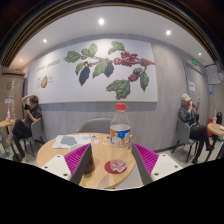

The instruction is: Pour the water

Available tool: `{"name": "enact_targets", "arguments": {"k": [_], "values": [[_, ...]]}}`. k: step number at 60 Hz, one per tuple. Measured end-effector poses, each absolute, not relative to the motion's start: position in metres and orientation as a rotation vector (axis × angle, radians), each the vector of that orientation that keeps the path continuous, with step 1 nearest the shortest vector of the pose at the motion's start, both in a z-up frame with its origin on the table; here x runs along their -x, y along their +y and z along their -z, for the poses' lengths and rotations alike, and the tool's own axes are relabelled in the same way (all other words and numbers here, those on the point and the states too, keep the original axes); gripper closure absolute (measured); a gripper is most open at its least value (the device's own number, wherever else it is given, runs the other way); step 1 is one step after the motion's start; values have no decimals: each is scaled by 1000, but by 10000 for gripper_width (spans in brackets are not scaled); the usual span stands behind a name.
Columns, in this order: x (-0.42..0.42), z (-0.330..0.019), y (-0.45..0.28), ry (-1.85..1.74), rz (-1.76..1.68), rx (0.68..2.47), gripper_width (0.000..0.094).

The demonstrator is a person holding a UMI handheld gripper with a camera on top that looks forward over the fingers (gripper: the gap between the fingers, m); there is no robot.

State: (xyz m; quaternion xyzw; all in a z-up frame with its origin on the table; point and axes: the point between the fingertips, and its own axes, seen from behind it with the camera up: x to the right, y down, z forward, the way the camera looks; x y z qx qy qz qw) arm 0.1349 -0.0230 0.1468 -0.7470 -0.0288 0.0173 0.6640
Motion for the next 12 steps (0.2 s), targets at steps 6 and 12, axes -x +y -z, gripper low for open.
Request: {"name": "enact_targets", "arguments": {"k": [6,12], "values": [[-113,-135,-74,-59,-130,1745,86],[-99,-113,-132,-63,-213,1769,84]]}}
